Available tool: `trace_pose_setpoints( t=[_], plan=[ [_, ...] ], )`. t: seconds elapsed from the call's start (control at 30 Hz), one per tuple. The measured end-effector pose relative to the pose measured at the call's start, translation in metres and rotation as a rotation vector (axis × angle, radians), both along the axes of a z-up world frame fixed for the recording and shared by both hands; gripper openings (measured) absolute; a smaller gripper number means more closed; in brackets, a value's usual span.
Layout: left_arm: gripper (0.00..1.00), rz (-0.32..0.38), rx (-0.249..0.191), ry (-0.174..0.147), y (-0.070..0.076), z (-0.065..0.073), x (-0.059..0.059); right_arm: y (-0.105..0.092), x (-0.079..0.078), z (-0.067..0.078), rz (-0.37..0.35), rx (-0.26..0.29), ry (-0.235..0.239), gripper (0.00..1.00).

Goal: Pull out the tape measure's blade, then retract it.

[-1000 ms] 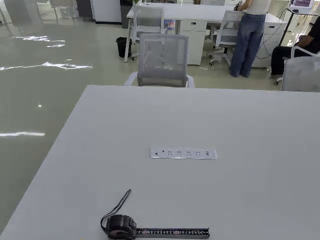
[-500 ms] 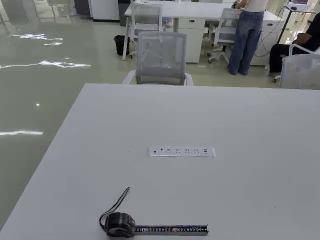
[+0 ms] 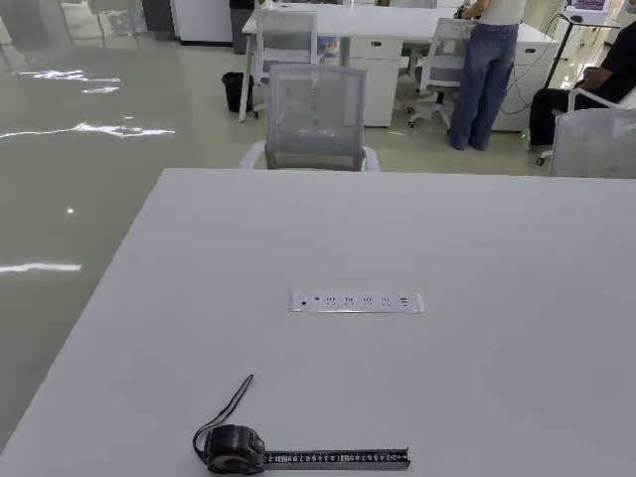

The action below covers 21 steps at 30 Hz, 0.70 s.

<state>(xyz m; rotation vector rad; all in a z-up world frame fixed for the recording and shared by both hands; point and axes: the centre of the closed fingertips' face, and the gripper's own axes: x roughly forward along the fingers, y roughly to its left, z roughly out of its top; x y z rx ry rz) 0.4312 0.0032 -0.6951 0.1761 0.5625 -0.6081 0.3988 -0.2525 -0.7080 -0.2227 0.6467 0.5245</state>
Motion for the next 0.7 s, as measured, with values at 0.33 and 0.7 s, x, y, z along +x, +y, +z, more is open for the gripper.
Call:
trace_pose_setpoints(
  t=[0.33, 0.7],
  plan=[
    [0.99, 0.105, -0.043, -0.044, 0.006, 0.012, 0.009, 0.001, 0.000, 0.004, -0.039, 0.014, -0.028, 0.93],
    [0.99, 0.132, -0.018, -0.025, 0.005, 0.008, 0.005, 0.007, -0.002, 0.003, -0.043, 0.036, -0.024, 0.93]
  ],
)
